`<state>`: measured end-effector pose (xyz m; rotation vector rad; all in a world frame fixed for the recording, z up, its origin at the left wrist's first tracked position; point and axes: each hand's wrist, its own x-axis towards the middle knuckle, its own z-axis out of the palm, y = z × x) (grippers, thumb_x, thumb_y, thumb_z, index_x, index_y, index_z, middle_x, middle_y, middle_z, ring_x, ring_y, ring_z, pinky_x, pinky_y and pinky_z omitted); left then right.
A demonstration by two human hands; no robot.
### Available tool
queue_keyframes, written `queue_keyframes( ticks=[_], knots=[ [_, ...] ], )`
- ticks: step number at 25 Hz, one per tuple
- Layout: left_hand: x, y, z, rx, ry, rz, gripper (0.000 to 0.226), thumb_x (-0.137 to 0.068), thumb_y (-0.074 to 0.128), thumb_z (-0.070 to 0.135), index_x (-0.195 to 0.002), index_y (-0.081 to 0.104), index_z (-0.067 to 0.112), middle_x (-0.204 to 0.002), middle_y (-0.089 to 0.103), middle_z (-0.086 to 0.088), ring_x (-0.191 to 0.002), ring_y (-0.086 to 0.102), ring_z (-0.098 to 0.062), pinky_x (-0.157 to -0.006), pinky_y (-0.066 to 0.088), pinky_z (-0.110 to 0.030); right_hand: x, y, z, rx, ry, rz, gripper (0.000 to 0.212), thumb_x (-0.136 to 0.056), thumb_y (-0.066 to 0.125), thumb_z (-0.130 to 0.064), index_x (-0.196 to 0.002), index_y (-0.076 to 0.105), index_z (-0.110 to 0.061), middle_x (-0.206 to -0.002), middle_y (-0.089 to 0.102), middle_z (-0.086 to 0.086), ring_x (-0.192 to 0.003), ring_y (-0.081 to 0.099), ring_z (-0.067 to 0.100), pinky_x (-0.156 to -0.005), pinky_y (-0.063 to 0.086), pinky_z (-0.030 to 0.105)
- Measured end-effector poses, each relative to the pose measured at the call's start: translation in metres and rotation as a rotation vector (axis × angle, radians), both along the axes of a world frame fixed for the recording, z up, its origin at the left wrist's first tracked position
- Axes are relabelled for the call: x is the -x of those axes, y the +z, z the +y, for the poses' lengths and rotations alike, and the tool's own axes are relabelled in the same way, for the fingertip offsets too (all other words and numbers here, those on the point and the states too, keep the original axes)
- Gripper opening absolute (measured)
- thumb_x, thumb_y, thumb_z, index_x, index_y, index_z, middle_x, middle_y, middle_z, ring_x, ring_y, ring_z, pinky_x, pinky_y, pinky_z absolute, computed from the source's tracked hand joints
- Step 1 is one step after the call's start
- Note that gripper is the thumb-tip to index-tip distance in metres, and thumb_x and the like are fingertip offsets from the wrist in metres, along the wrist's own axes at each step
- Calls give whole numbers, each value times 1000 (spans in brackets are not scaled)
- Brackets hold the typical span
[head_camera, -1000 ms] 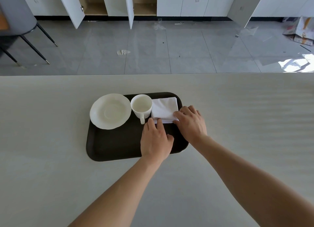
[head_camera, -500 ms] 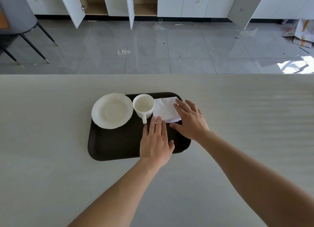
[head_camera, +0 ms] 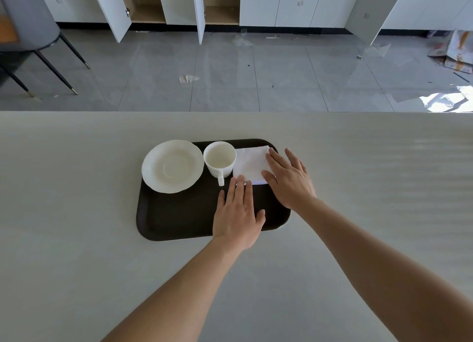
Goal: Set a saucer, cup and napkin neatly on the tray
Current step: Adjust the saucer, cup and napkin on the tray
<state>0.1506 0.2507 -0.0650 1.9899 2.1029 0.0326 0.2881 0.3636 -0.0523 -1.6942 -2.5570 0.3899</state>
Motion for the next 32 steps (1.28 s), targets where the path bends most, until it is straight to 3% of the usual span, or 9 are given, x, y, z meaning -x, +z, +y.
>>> queue_keyframes(
  ticks=[3, 13, 22, 28, 32],
  knots=[
    [0, -1, 0, -8, 8, 35, 77, -98, 24, 54, -158, 5, 9, -169, -1, -11, -156, -3, -25, -125, 15, -50, -6, -1, -23, -98, 36, -20, 56, -101, 22, -50, -148, 40, -25, -159, 32, -12, -151, 12, 21, -121, 16, 44],
    [6, 1, 4, 11, -15, 29, 74, -100, 27, 49, -158, 5, 9, -169, -4, -10, -156, -4, -25, -125, 15, -49, 6, -6, -22, 23, -12, -96, 55, -102, 21, -50, -152, 29, -29, -163, 17, -17, -152, 1, 20, -122, 7, 44],
    [24, 10, -11, -29, -28, -10, 72, -99, 34, 46, -157, 13, 9, -168, 10, -13, -155, 12, -26, -123, 24, -47, 15, 7, -31, -66, 39, -56, 50, -102, 30, -49, -146, 40, -29, -162, 26, -9, -151, 9, 24, -122, 14, 43],
    [32, 17, -22, -46, -68, -18, 70, -99, 37, 43, -156, 17, 8, -167, 15, -13, -155, 14, -26, -121, 27, -46, 29, 16, -39, -88, 40, 73, 44, -100, 45, -40, -140, 51, -22, -153, 44, -4, -145, 30, 23, -116, 24, 38],
    [39, 19, -33, -31, -106, 8, 67, -100, 33, 42, -156, 18, 10, -166, 19, -12, -154, 17, -26, -122, 26, -45, 51, 22, -36, 69, -85, 280, 47, -100, 46, -33, -145, 45, -19, -147, 51, 1, -139, 36, 23, -105, 38, 39]
  ],
)
